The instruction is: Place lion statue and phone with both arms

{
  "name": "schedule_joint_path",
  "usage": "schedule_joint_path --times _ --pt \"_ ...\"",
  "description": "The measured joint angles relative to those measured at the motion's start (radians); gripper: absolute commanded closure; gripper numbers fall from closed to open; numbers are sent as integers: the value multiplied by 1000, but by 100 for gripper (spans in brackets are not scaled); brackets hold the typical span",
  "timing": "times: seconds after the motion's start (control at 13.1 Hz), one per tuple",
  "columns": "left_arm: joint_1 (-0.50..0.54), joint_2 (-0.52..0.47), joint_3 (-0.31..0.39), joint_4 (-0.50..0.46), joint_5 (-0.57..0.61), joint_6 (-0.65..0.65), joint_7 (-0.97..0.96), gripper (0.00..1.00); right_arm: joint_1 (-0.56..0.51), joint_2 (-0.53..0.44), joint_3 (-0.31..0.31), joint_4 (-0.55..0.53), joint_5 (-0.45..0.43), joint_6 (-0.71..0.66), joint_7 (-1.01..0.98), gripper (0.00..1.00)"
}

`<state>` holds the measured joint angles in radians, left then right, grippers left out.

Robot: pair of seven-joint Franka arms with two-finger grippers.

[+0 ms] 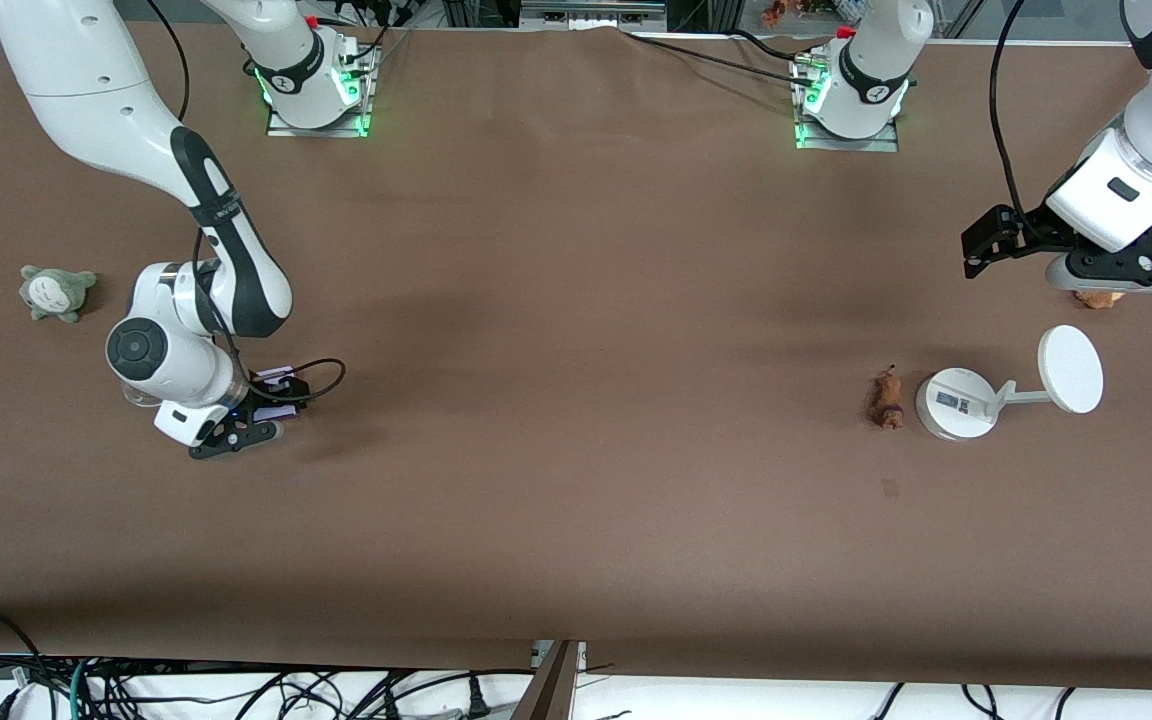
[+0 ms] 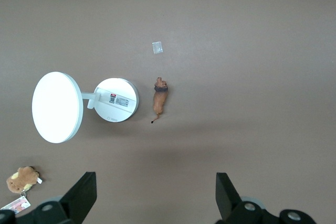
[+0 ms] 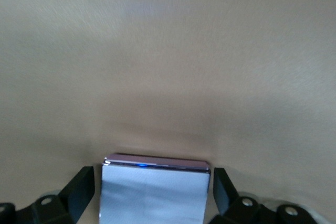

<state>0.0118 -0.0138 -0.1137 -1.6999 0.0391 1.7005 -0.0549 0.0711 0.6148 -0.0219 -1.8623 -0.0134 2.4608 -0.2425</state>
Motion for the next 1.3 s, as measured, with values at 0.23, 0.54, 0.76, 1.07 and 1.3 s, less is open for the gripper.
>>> schedule_joint_path --times 0.23,0.54,0.76,1.07,1.3 --pt "0 0 0 0 0 0 0 0 0 -78 6 56 0 -164 18 0" --pt "0 0 0 0 0 0 0 0 1 -222 9 194 0 -504 40 0" --pt "0 0 0 0 0 0 0 0 1 -286 9 382 0 -825 104 0" --pt "0 0 0 0 0 0 0 0 1 -297 9 583 0 -1109 144 0" --pt "0 0 0 0 0 0 0 0 0 -297 7 622 0 -1147 154 0"
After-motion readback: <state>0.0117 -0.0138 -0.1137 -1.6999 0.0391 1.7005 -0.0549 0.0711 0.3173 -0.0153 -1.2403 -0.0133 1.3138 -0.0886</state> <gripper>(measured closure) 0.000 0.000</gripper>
